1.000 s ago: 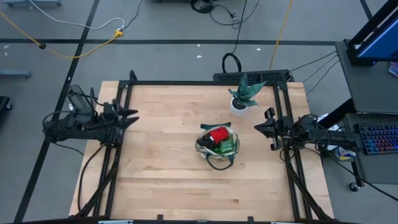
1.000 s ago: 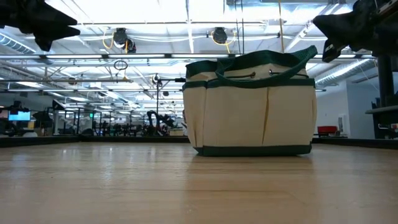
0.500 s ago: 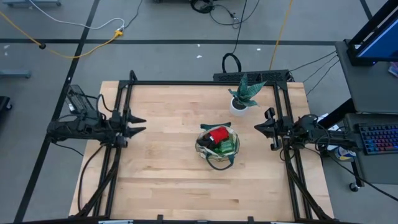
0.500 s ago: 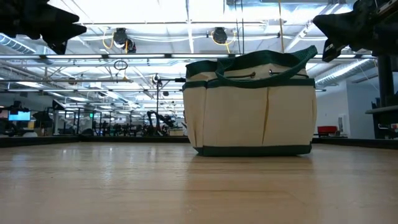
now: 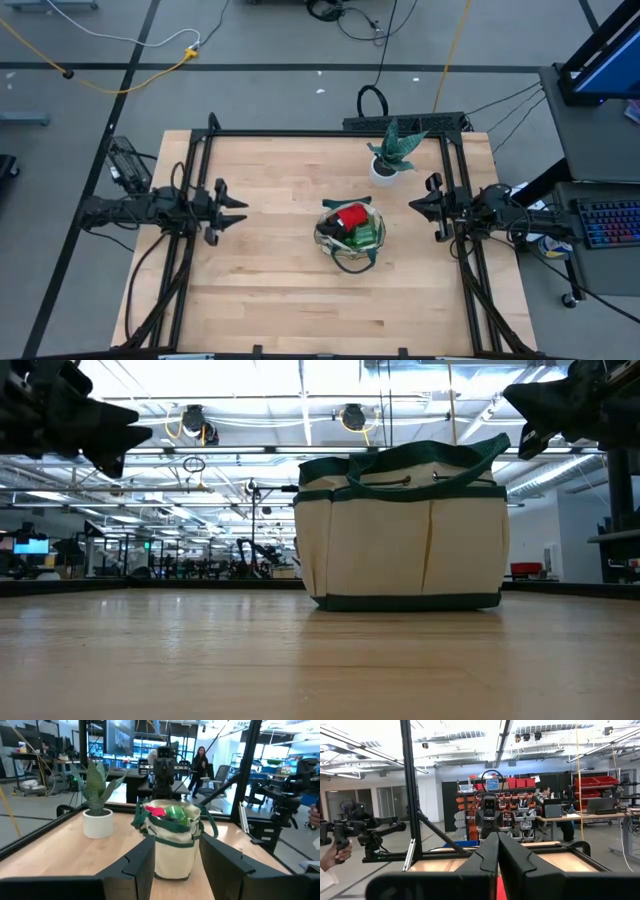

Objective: Pick & Place Garden tools in Gardening bag
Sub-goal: Return to Home Position

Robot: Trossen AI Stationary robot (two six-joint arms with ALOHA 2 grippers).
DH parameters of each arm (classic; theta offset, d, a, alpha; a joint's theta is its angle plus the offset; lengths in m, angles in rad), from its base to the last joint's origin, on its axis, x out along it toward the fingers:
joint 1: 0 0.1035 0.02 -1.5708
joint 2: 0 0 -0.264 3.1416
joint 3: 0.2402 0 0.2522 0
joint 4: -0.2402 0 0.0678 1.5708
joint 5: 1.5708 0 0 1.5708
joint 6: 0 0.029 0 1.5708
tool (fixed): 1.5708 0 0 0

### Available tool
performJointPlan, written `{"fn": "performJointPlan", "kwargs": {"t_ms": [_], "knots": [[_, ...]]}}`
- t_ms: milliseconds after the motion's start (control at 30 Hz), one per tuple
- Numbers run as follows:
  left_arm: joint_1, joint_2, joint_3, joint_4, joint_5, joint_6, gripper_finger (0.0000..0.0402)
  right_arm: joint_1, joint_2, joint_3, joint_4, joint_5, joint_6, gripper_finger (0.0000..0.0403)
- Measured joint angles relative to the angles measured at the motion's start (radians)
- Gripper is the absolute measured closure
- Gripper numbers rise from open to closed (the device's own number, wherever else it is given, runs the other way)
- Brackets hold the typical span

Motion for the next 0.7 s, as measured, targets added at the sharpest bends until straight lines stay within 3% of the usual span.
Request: {"fn": "performJointPlan", "kwargs": {"t_ms": [700], "knots": [[0.000, 0.001, -0.041, -0.003, 0.002, 0.022, 0.0243, 0.000, 0.001, -0.001, -0.001, 0.000, -0.001, 0.0399]]}}
